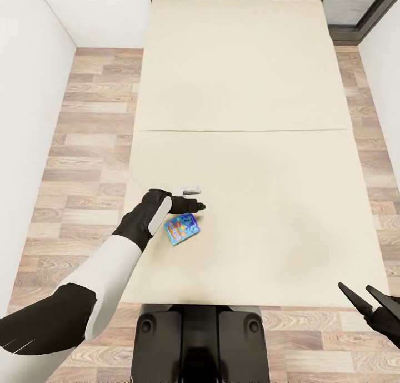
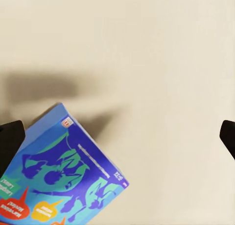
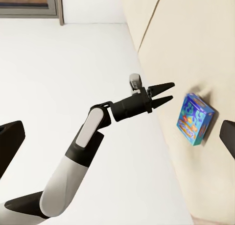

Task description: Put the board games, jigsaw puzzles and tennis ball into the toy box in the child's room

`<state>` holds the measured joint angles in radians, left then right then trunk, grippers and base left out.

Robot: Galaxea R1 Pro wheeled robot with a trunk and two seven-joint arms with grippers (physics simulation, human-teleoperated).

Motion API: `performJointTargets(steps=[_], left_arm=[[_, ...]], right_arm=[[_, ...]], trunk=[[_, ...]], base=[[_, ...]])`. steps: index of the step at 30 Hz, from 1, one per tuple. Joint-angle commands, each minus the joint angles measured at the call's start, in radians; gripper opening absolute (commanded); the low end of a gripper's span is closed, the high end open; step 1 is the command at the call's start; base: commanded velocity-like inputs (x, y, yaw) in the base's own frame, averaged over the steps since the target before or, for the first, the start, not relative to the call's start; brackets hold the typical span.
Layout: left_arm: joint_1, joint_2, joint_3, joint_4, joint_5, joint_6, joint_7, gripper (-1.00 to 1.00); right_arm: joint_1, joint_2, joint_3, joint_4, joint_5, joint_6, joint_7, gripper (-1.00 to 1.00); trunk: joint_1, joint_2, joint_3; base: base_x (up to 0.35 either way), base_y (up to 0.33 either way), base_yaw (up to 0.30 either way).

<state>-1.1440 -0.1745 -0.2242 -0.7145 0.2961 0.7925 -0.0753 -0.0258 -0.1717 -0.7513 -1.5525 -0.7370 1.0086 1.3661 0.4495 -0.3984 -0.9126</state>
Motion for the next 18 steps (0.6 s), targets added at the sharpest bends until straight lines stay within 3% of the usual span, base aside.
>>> performJointTargets(steps=[1,9,18], left_arm=[[0.000,0.000,0.000,-0.001,-0.005,0.003,-0.004,1.00],[0.000,0.000,0.000,-0.002,-0.003,-0.001,0.072,1.00],[0.000,0.000,0.000,-0.002,-0.004,-0.001,0.099,1.00]], right_arm=[[0.000,0.000,0.000,0.000,-0.002,0.007,0.001,1.00],[0.000,0.000,0.000,0.000,-0.002,0.006,0.001,1.00],[0.000,0.000,0.001,0.000,-0.002,-0.017,0.000,1.00]], trunk=[[0.001,-0.002,-0.003],[0.001,-0.002,-0.016],[0.001,-0.002,-0.030]], base=[[0.000,0.000,0.000],[0.000,0.000,0.000],[0.000,0.000,0.000]])
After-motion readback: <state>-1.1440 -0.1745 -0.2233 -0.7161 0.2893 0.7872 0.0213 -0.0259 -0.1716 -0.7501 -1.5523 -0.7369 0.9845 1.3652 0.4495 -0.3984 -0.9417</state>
